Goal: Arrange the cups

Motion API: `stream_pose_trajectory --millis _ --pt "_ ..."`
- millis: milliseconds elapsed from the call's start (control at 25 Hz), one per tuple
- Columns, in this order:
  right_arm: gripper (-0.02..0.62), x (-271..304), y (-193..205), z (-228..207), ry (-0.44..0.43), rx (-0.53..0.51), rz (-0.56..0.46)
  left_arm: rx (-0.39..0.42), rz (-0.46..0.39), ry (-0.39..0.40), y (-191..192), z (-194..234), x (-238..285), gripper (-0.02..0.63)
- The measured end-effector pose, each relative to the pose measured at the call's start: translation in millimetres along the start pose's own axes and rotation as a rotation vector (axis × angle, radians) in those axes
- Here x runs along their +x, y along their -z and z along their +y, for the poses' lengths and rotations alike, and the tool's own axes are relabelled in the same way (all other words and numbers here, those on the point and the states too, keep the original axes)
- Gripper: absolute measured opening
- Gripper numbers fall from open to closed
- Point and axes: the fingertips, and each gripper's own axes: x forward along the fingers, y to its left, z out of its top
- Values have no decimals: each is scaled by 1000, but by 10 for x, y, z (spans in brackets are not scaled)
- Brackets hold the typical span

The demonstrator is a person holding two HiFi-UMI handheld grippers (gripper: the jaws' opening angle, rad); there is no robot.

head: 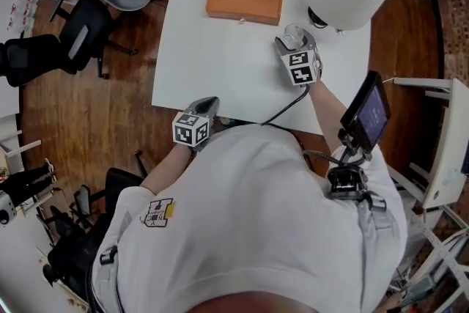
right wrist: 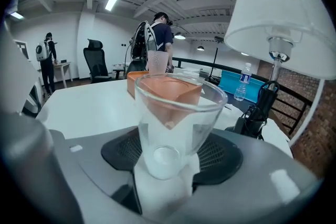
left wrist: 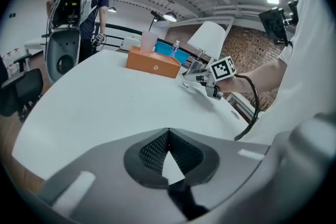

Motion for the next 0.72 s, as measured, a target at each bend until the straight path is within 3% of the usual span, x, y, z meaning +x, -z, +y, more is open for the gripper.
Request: stream_pose_trajectory --millis 360,720 --pt "288 -224 105 668 -53 -2 -3 23 -43 39 -100 106 -9 0" --pt "285 -198 -152 724 -36 -4 -2 19 -76 37 -144 312 -135 0"
